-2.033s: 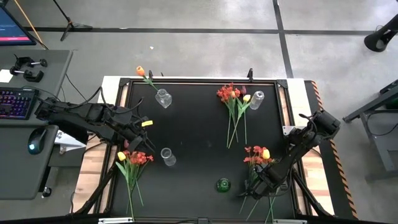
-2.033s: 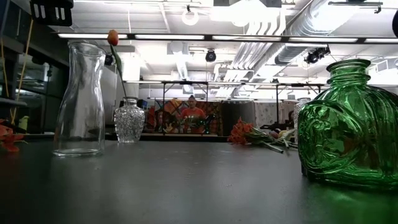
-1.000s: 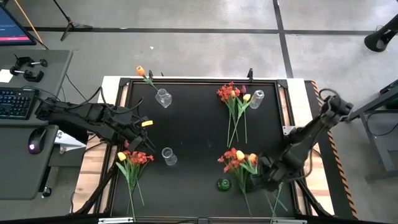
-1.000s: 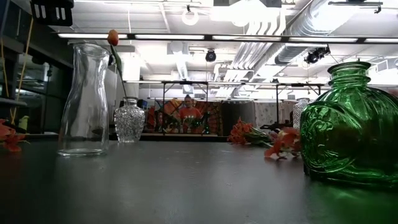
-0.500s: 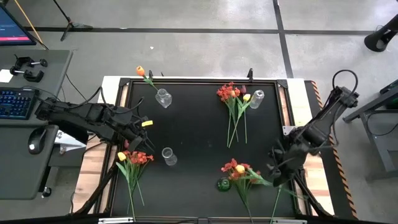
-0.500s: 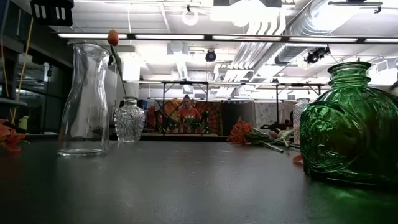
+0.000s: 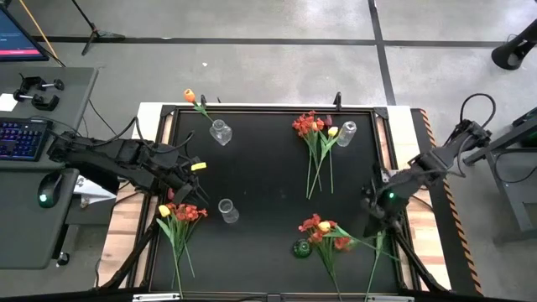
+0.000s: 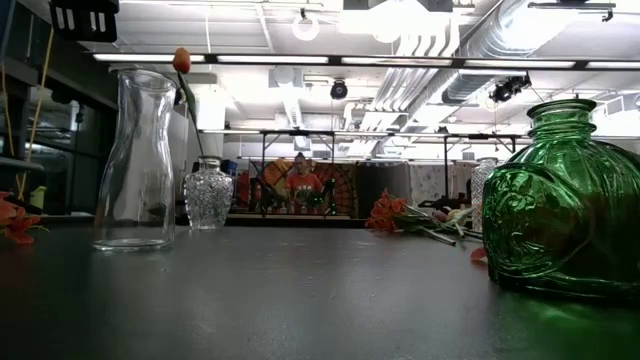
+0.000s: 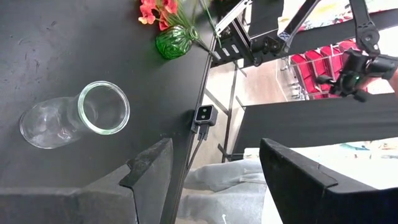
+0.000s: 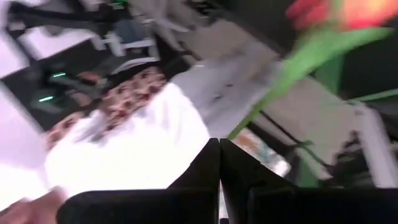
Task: Sort flowers into vase by color
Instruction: Put the bottom orange flower into the top left transparent vase
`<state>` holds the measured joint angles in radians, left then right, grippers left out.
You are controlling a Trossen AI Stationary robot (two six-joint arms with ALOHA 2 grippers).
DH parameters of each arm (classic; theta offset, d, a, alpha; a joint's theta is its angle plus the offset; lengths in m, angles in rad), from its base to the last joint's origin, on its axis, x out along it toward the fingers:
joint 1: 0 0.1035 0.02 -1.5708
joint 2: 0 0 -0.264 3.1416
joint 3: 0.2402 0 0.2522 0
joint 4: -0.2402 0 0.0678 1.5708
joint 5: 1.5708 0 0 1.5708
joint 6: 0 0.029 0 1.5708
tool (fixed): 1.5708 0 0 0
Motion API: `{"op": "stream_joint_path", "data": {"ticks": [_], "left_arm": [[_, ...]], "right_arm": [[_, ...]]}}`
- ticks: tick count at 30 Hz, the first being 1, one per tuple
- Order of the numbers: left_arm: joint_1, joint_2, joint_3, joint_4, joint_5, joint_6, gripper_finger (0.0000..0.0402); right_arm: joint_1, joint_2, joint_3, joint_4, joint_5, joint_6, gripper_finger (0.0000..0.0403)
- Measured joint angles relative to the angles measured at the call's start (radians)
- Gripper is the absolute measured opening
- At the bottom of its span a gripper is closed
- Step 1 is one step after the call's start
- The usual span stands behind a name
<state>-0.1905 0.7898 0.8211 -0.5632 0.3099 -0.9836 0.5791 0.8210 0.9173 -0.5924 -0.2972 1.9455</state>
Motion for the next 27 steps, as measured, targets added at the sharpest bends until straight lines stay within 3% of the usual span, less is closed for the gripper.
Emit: {"op": "stream_joint_path", "data": {"ticks": [7, 14, 21, 27], "left_arm": [[0.000, 0.000, 0.000, 0.000, 0.000, 0.000, 0.0230], [0.000, 0.000, 0.000, 0.000, 0.000, 0.000, 0.0230], [0.000, 0.000, 0.000, 0.000, 0.000, -0.007, 0.0230], [0.000, 0.000, 0.000, 0.000, 0.000, -0.010, 0.0230]], "right_arm": [[-0.066, -0.066, 0.000, 0.032, -0.001, -0.043, 0.0000], [-0.091, -0.056, 0.001, -0.065, 0.014, -0.129, 0.0000], [-0.067, 0.040, 0.001, -0.037, 0.129, -0.196, 0.0000], [0.034, 0.258, 0.001, 0.043, 0.174, -0.123, 0.0002]]}}
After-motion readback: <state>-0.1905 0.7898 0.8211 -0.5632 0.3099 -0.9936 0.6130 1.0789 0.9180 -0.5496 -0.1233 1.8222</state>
